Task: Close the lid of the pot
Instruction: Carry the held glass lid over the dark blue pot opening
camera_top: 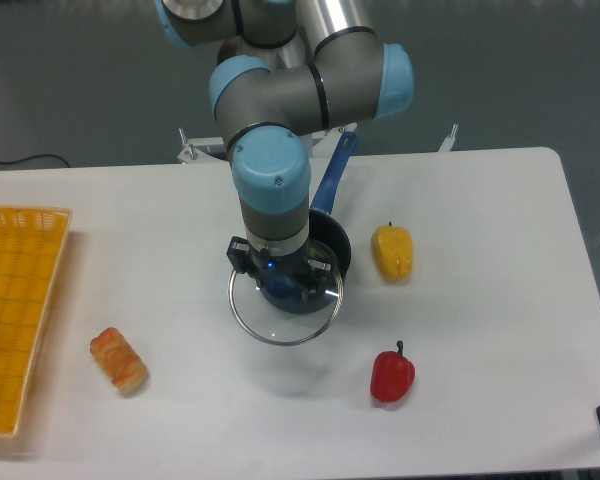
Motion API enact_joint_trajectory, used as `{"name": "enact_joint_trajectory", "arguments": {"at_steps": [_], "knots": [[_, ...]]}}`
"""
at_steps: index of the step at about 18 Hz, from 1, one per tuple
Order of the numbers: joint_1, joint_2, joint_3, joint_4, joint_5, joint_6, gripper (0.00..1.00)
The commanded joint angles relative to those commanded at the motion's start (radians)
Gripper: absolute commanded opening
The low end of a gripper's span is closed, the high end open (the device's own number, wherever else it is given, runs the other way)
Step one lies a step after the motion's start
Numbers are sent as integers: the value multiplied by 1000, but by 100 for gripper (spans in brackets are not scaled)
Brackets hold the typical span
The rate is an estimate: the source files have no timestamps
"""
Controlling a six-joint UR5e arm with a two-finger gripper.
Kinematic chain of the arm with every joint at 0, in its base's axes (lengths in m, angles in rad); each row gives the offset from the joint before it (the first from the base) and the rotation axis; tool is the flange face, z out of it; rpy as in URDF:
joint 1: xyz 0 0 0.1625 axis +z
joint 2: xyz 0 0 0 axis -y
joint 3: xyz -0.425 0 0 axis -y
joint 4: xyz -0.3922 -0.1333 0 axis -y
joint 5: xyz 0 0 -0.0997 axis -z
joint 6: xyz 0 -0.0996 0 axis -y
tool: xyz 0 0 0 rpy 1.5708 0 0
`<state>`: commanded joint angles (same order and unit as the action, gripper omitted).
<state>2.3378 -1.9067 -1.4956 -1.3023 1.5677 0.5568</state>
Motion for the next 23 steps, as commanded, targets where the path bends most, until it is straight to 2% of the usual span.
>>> {"name": "enact_joint_trajectory", "arguments": {"at_steps": [7,15,23], "knots": [[-6,-2,-8,6,2,0,48],[-11,20,-61,8,5,46,48],[-23,55,-149,34,21,109,48]]}}
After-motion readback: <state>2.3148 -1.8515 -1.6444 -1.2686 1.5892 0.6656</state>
